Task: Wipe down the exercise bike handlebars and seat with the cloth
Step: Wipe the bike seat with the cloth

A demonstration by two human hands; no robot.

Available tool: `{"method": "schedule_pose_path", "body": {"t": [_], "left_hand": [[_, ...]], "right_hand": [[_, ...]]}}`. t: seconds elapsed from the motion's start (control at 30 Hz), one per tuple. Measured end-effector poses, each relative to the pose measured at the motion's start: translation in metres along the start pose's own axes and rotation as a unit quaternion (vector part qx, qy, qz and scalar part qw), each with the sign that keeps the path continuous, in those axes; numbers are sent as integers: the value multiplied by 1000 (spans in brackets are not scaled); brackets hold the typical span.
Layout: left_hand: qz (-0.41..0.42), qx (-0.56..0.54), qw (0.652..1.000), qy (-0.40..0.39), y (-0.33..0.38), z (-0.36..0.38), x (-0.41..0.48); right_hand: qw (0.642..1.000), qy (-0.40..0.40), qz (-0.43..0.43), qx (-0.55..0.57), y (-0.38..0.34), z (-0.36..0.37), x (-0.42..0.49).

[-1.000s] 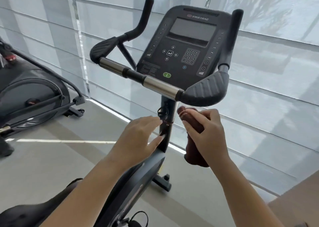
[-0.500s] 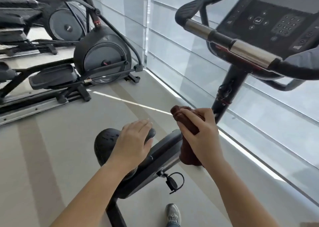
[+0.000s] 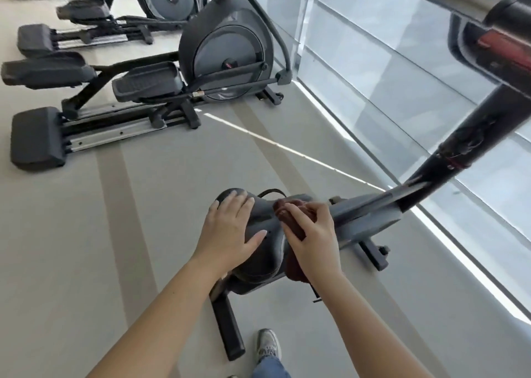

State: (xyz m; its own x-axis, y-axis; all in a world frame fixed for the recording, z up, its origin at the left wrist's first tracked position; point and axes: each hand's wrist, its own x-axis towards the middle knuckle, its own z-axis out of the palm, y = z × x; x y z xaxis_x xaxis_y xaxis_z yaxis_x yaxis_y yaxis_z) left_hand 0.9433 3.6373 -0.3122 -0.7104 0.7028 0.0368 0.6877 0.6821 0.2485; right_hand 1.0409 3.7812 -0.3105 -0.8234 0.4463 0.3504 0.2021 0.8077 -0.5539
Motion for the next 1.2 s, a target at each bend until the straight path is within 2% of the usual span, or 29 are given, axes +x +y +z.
{"method": "schedule_pose_path", "body": {"t": [0.1, 0.23, 0.3, 0.4, 0.57, 0.7, 0.97, 1.1, 1.2], "left_hand": [[-39, 3, 999, -19, -2, 5, 11], [-97, 17, 994, -51, -5, 14, 15], [-130, 29, 989, -60, -7, 17, 14], [-173, 37, 981, -85, -5, 20, 10], [-223, 12, 970, -100, 0, 24, 7], [-243, -7, 965, -98, 6, 26, 11], [-266, -49, 961, -55, 12, 35, 11], [-262, -62, 962, -48, 13, 31, 12], [-264, -73, 961, -45, 13, 31, 12]], "right_hand": [[999, -30, -2, -43, 14, 24, 20], [984, -94, -105, -111, 31, 49, 53], [974, -159, -135, -90, 34, 54, 76], [939, -315, -135, -35, 33, 60, 111], [883, -447, -139, 42, 50, 55, 138], [859, -481, -167, 55, 74, 45, 149], [850, -484, -140, 154, 19, 109, 159], [800, -560, -164, 138, 66, 73, 167], [799, -556, -210, 92, 94, 48, 166]]}}
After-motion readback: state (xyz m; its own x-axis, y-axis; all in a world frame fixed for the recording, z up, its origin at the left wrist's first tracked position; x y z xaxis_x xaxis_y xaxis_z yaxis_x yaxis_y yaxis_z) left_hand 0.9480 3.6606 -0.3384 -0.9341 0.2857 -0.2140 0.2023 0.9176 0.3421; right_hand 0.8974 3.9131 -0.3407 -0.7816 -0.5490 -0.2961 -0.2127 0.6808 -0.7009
